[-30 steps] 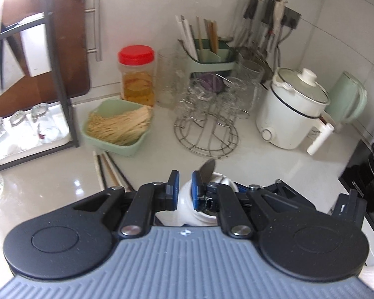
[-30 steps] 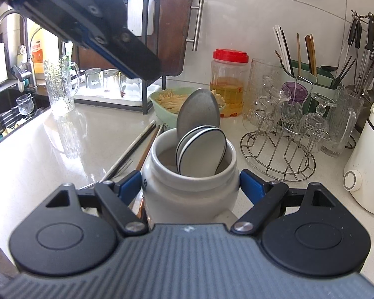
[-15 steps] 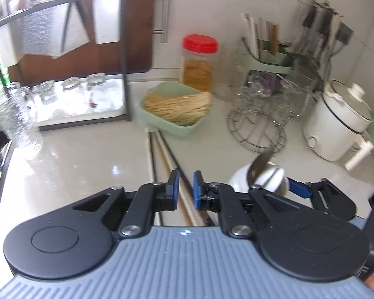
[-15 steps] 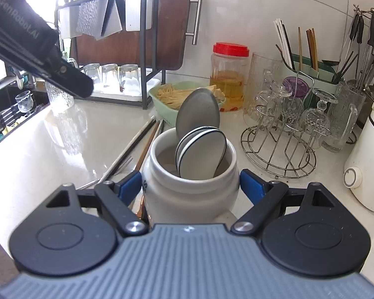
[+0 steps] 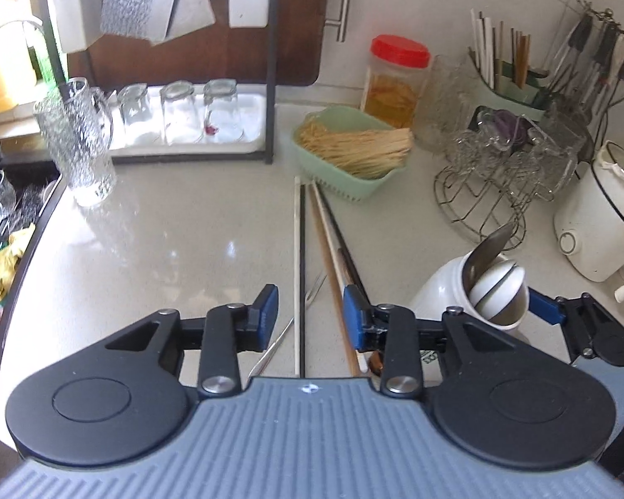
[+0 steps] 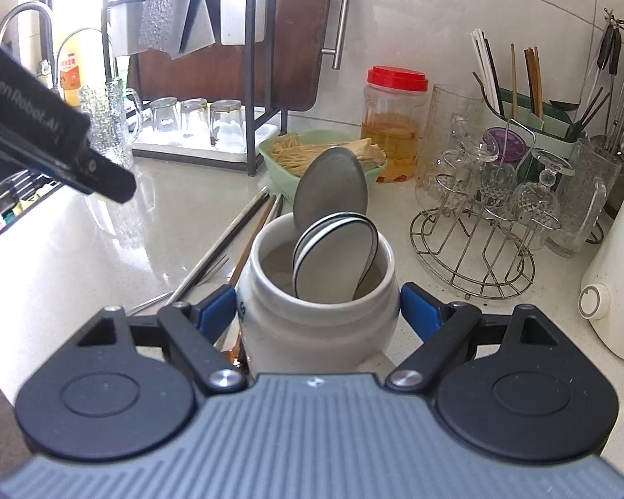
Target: Organize utensils
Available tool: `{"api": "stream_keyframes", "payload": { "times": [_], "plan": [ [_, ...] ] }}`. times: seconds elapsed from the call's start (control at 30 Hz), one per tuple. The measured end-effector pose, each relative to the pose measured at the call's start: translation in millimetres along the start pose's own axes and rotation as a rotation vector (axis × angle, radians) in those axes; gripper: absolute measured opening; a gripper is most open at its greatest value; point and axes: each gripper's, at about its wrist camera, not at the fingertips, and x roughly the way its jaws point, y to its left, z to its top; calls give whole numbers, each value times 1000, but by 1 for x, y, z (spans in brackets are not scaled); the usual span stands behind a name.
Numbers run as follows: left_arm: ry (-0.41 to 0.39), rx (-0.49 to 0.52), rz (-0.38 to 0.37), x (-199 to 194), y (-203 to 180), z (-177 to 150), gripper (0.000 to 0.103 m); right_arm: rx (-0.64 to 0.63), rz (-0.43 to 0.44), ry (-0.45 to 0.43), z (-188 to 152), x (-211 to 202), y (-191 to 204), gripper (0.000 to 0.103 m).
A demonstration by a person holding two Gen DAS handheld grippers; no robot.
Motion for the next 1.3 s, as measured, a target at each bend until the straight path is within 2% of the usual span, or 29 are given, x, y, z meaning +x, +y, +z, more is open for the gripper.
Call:
{"api": "stream_keyframes", "payload": {
  "times": [0.37, 0.5, 0.77, 1.2, 1.3],
  "plan": [
    [54, 12, -7, 38, 24, 0, 40, 7, -27, 8, 2, 1, 5, 88],
    [65, -20, -35, 54, 35, 3, 40, 6, -32, 9, 2, 1, 6, 88],
    [104, -9, -63, 93, 48, 7, 40, 14, -43, 22, 4, 2, 7, 88],
    [129, 76, -72, 147, 53, 26, 40, 42, -85, 28, 6, 3, 13, 88],
    [158, 89, -79, 157, 52, 28, 40, 50, -97, 29, 6, 3, 15, 88]
  ]
}}
